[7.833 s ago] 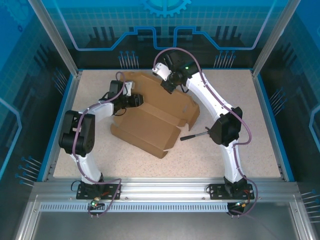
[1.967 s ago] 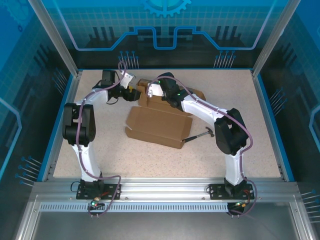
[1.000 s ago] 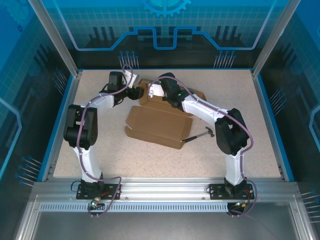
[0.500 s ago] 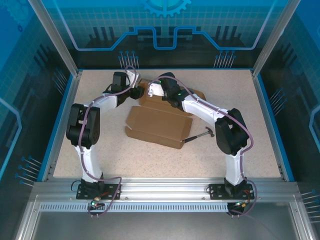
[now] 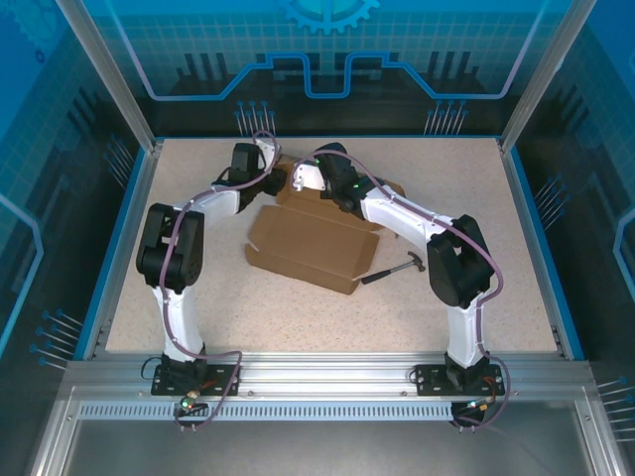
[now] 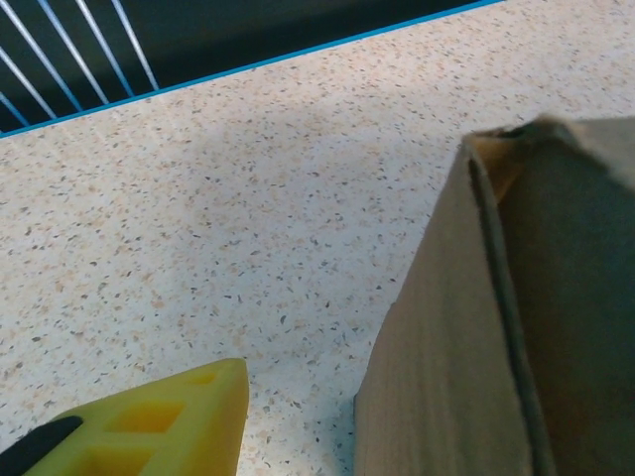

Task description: Fold the paper box

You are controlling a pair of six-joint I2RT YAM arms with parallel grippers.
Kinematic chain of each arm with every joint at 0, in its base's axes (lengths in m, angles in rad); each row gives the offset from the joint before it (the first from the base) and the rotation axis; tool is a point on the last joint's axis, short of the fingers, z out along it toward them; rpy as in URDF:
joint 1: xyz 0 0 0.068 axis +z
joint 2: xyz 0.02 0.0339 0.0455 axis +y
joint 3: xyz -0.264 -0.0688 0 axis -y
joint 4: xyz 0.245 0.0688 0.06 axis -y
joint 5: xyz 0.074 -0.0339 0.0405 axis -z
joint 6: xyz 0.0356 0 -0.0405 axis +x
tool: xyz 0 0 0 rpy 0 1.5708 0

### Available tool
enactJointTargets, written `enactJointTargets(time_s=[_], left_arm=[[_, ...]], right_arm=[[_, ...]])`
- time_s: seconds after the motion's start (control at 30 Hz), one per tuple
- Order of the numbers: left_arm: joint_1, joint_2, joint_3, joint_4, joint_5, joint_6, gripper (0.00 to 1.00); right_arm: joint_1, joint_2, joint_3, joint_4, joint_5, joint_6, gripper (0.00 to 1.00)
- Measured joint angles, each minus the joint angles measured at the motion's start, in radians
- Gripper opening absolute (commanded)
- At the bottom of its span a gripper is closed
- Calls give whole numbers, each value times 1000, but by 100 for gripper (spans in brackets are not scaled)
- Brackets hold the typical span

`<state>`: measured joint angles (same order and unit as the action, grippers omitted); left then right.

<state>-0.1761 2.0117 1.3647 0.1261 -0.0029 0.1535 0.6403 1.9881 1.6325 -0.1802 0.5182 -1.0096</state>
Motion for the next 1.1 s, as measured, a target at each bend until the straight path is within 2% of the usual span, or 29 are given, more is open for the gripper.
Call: enactJointTargets(time_s=[0.5,0.67,0.93,1.1], left_arm=[[-58,19,34,11,-241,-24,38],[-55,23,35,9,-227,-17,49],[-11,22,7,2,-103,-12,68],[-3,22,7,-15,-88,4,73]], right_arm=[[8,18,40,-14,-13,60,0],[7,28,59,-34,1,79,0],[4,34,89,-97,-3,105,0],[-2,43,116,-129,-13,121,0]])
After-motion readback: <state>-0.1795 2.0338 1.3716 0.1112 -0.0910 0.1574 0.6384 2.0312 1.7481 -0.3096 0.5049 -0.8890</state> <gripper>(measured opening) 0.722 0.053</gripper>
